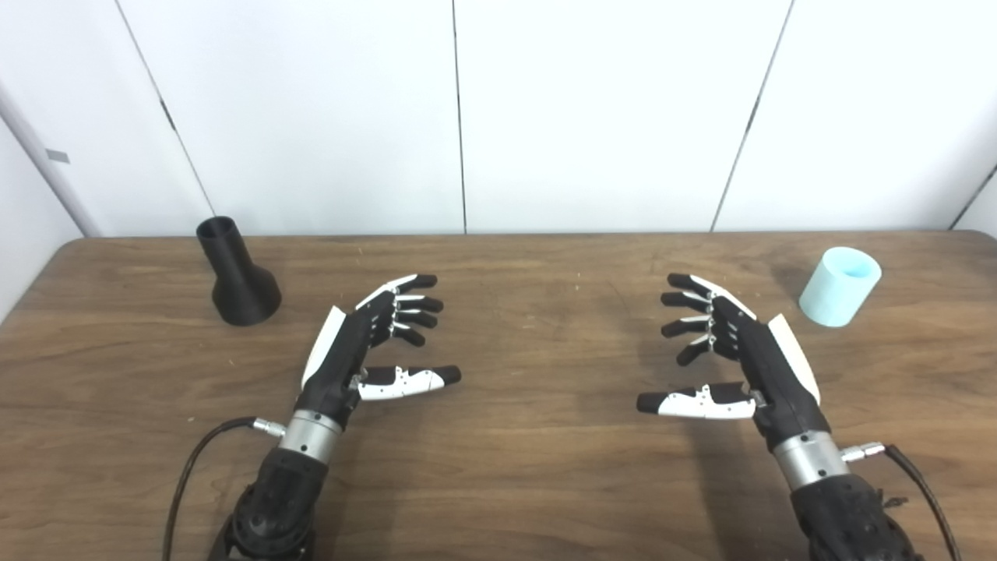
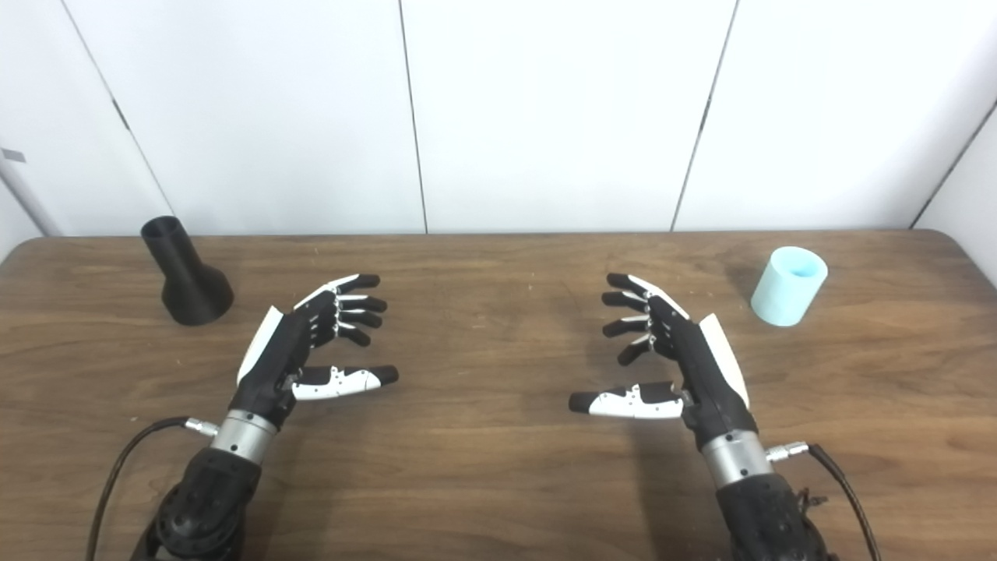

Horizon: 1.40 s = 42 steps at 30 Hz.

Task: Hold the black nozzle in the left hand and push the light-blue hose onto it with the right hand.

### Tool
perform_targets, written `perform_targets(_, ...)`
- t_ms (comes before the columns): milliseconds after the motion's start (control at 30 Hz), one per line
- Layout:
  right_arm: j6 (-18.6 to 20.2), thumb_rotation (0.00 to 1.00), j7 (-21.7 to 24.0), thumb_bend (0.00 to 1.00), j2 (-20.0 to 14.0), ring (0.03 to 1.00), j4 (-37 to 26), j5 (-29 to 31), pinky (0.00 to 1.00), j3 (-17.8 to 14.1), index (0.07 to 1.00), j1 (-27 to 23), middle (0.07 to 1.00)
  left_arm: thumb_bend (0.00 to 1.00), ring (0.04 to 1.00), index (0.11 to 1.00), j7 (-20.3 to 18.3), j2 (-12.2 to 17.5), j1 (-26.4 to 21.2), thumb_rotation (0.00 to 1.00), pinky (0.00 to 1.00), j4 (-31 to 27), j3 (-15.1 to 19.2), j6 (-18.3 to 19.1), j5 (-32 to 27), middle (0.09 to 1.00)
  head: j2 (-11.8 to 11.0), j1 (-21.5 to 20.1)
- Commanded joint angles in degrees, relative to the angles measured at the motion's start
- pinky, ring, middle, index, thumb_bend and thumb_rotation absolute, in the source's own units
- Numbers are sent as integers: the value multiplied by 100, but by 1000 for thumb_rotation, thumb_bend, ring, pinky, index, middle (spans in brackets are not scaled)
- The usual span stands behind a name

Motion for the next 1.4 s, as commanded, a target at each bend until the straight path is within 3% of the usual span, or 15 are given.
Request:
perform_targets(0,-111,0,-122,717,48,547,-239,-56,428,-48,679,-150,626,688,572,705,56,-37,-152,15,460,-135,65,-251,-169,627,9,-8)
perform_targets(67,-173,0,-182,583,73,498,-186,-72,402,-72,574,-159,522,613,530,659,49,-79,-158,3,423,-141,85,-249,-270,552,21,-1)
perform_targets(133,-243,0,-260,529,121,435,-102,-36,382,-125,524,-177,515,544,495,578,55,-126,-169,0,396,-118,98,-283,-350,495,22,-6)
perform_targets(233,-323,0,-357,516,199,416,-28,-19,367,-185,515,-188,506,520,461,520,62,-158,-183,0,390,-44,115,-357,-391,471,21,1)
perform_targets(533,-388,0,-481,514,281,410,-9,-53,348,-197,525,-186,486,516,436,513,54,-172,-184,0,384,-15,132,-426,-374,466,2,85)
perform_targets(600,-408,0,-459,514,256,409,1,-24,346,-216,526,-171,487,508,443,516,58,-186,-184,0,383,-9,117,-435,-352,469,-63,313)
perform_targets(667,-463,0,-410,514,175,407,24,32,346,-251,526,-134,488,502,450,517,101,-248,-171,0,384,19,74,-452,-271,470,-266,961)
perform_targets(733,-498,0,-353,513,93,405,48,55,342,-266,530,-99,494,500,453,518,146,-309,-164,0,381,73,32,-491,-191,470,-289,1016)
perform_targets(833,-447,0,-218,511,-61,407,86,159,354,-280,536,-31,518,501,456,519,262,-408,-167,0,370,235,-48,-627,-5,473,-603,1601)
perform_targets(933,89,110,1,514,-167,588,-105,387,453,-319,501,28,681,501,452,520,394,-458,-179,0,382,370,-111,-730,200,482,-802,1770)
perform_targets(1067,-671,127,-30,517,-245,598,313,436,425,-282,496,7,701,502,460,503,574,-392,-180,0,429,407,-129,-793,543,494,-985,1898)
perform_targets(1167,-782,127,-57,517,-230,578,396,372,414,-254,496,-9,699,516,588,486,910,-151,-230,0,512,343,-100,-916,1242,504,-1051,1937)
perform_targets(1200,-778,52,-57,665,-221,578,401,382,417,-256,610,-14,700,518,612,487,980,-93,-234,0,533,222,-58,-868,1399,505,-1051,1937)
perform_targets(1233,-766,26,-57,715,-214,577,404,398,419,-259,649,-24,701,518,624,489,1018,-42,-240,0,544,93,-8,-821,1489,505,-1067,1931)
perform_targets(1367,-768,1,-62,767,-230,576,440,416,419,-285,687,-60,701,518,645,497,1175,186,-258,0,563,-394,167,-700,1896,503,-1095,1970)
